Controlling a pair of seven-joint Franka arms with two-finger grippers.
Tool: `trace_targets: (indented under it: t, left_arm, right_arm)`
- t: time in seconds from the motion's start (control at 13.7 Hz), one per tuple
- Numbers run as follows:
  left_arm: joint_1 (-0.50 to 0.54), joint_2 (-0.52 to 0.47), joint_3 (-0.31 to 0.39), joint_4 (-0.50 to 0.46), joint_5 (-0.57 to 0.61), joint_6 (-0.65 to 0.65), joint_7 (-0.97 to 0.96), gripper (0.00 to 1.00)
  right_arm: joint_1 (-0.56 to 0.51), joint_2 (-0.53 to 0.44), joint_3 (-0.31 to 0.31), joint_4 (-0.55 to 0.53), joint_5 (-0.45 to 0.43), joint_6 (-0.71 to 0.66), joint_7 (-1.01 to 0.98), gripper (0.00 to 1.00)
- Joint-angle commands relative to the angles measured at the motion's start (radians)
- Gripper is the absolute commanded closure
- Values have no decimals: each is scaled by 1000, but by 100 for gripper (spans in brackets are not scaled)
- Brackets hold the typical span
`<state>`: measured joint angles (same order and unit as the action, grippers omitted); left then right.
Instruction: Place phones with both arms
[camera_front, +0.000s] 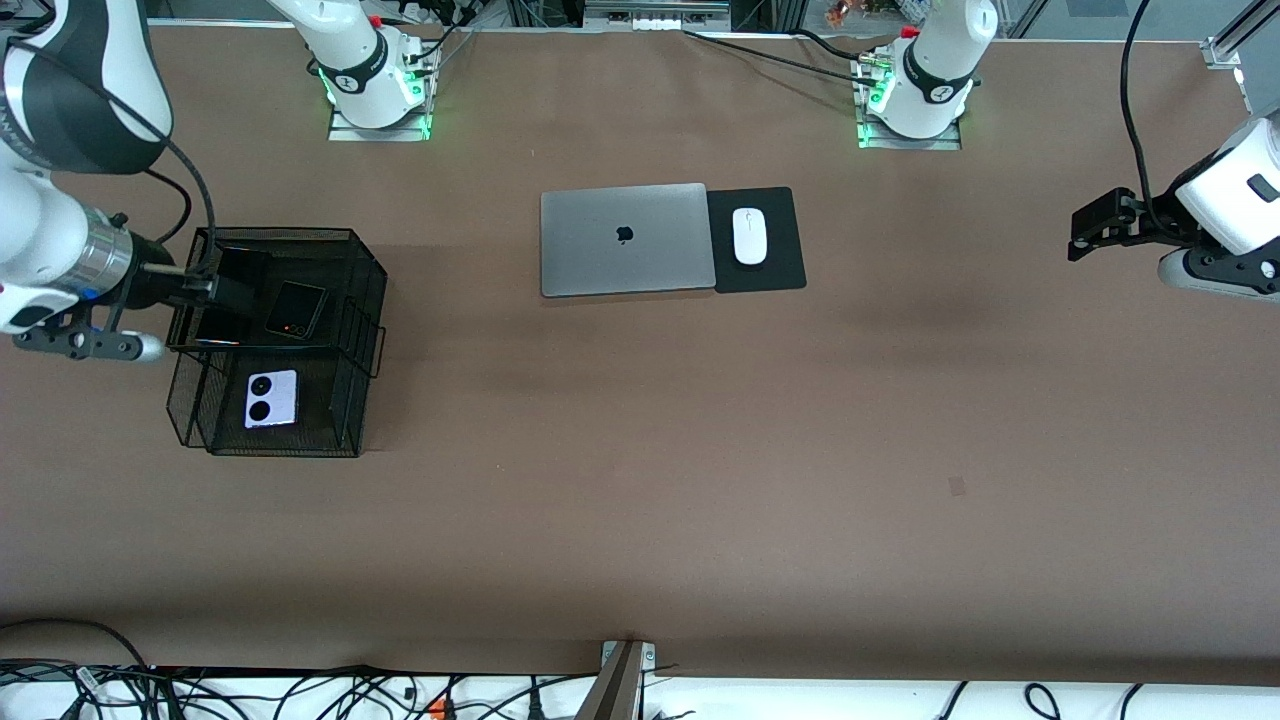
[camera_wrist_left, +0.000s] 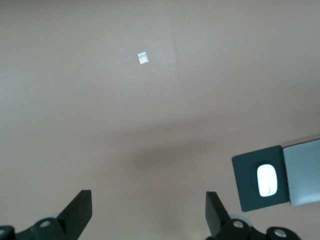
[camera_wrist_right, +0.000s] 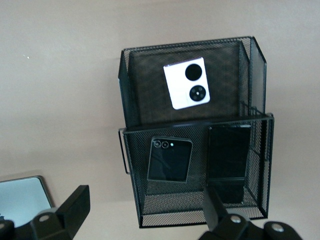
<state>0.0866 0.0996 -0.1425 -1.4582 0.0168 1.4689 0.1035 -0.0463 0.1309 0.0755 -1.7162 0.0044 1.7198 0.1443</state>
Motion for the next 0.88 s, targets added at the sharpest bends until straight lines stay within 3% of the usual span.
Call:
trace_targets:
  t: [0.0, 0.22, 0.8]
  left_arm:
    - [-1, -11, -6, -8, 26, -7, -10, 0]
    - [-1, -11, -6, -8, 26, -7, -10, 0]
    - [-1, -11, -6, -8, 26, -13, -10, 0]
  right_arm:
    - [-4, -31, -11, -39, -6, 41, -9, 0]
    - [-6, -30, -13, -43, -27, 81, -121, 0]
    - [-7, -24, -14, -29, -20, 70, -109, 0]
